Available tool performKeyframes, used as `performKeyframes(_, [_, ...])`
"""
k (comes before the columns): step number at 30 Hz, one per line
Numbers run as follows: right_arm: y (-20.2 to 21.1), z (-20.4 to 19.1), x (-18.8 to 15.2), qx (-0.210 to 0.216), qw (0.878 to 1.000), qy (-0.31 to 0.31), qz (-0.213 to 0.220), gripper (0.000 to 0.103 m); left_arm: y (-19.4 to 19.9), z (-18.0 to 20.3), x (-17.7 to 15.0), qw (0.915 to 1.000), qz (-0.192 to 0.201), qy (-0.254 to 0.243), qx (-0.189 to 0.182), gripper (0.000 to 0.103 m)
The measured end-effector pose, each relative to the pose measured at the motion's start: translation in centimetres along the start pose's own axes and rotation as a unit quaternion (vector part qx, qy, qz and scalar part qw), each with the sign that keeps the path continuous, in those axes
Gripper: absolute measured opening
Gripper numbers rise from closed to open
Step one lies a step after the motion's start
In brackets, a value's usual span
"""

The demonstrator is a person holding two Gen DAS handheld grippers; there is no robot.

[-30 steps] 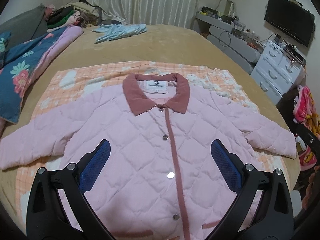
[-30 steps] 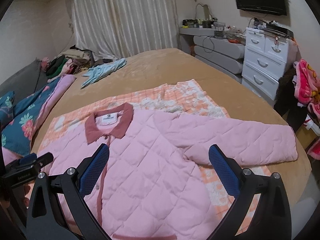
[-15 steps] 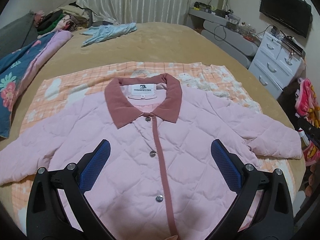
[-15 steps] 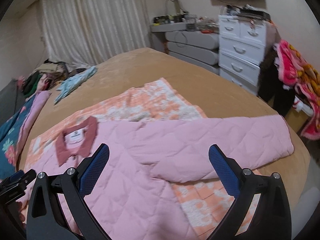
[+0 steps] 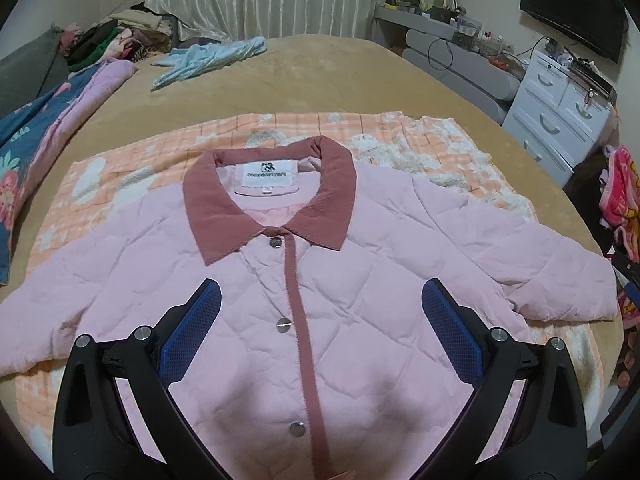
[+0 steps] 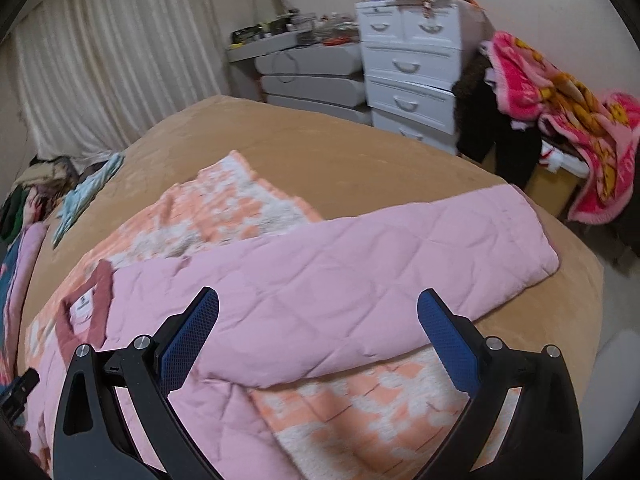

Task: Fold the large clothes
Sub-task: 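Move the right tool toward the cuff of the sleeve beside it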

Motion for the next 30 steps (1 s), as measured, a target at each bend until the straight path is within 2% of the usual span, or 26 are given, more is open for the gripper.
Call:
performKeyframes(11, [-3.6,7.2,0.9,-0.023,0.995,-0.095,-0.019,0.099,-3.4,3.1,0.4,0.9999,-0.011,-0.012,-0.007,0.094])
performKeyframes(22, [-7.1,13.6,0.4,-0.012,0.977,-0.210,-0.046,0.099,-5.6,4.5,-0.1,0.9995,-0.022,-0.018,-0.014,0.094])
performKeyframes(30, [-9.4,17.3,0.0,0.012,0.959,-0.275,-0.061,0.099,-6.6,3.9,0.1,0.9996,-0.025,-0.015,-0.009,0.094])
Point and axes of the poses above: each gripper's, at about its wrist camera, not at the fingertips, and y roughly against the way its jaws point, z to its right, x to its top, the point moved 8 cm from there along -y, roughly the way its jaws point, and after that the axes turned 14 degrees about -z, right-handed, at the moved point
